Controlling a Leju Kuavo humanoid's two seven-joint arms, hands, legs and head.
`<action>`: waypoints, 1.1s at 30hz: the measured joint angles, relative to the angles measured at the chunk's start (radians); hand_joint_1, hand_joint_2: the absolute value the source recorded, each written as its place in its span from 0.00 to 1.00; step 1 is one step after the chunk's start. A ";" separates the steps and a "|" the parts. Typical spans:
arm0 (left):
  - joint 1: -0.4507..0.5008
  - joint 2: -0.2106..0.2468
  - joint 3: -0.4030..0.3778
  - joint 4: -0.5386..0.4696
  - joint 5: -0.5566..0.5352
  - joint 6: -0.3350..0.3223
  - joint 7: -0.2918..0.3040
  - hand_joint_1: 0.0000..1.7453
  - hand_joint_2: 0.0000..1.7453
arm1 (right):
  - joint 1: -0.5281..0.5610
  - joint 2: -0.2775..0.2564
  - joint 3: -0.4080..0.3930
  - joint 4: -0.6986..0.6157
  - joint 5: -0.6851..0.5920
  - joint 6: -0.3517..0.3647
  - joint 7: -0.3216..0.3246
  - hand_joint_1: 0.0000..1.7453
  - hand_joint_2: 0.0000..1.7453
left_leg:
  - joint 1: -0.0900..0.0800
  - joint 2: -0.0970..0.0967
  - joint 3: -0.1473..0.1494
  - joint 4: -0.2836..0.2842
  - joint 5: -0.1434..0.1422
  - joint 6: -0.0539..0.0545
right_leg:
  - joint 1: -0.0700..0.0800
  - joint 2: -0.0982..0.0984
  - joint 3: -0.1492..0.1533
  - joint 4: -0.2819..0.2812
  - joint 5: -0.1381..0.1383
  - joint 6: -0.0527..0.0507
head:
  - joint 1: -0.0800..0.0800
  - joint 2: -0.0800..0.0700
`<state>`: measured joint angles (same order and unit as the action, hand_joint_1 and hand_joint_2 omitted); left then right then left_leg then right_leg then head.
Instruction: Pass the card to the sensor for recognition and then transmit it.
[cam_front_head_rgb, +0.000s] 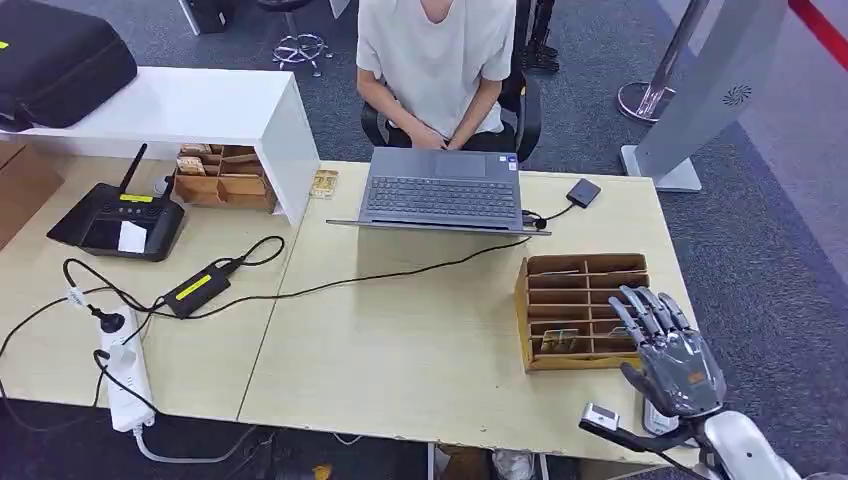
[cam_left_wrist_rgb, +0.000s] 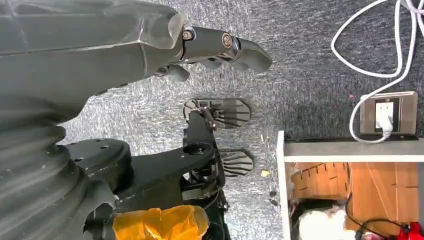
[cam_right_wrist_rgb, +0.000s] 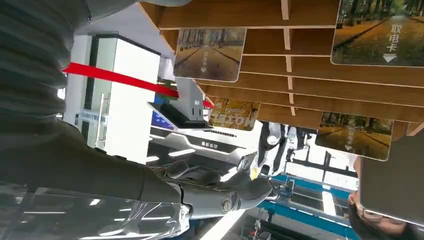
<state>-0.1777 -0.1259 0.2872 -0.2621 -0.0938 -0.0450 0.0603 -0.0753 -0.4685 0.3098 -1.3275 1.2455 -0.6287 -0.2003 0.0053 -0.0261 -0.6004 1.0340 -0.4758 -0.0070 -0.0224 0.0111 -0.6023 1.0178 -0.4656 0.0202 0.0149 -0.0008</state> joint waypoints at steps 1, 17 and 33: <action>0.000 0.000 0.000 0.000 0.000 0.000 0.000 0.00 1.00 | 0.000 0.000 0.001 0.000 0.000 0.000 0.000 0.00 1.00 | 0.000 0.000 0.000 0.000 0.000 0.000 | 0.000 0.000 0.000 0.000 0.000 0.000 | 0.000 0.000; -0.007 -0.011 0.000 0.000 0.003 -0.001 0.014 0.00 1.00 | -0.126 -0.023 0.063 0.047 -0.054 0.101 -0.036 0.00 1.00 | 0.000 0.000 0.000 0.000 0.000 0.000 | 0.000 0.000 0.000 0.000 0.001 0.000 | 0.000 0.000; -0.007 -0.010 0.000 0.000 0.018 -0.010 0.019 0.00 1.00 | -0.251 -0.123 0.127 -0.002 -0.122 0.246 -0.069 0.00 1.00 | 0.000 0.000 0.000 0.000 0.000 0.000 | 0.000 0.000 0.000 0.000 0.001 0.000 | 0.000 0.000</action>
<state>-0.1852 -0.1354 0.2873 -0.2621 -0.0759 -0.0546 0.0793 -0.3262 -0.5917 0.4368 -1.3291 1.1238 -0.3830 -0.2689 0.0051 -0.0262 -0.6001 1.0342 -0.4756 -0.0071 -0.0224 0.0111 -0.6019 1.0179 -0.4650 0.0198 0.0145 -0.0008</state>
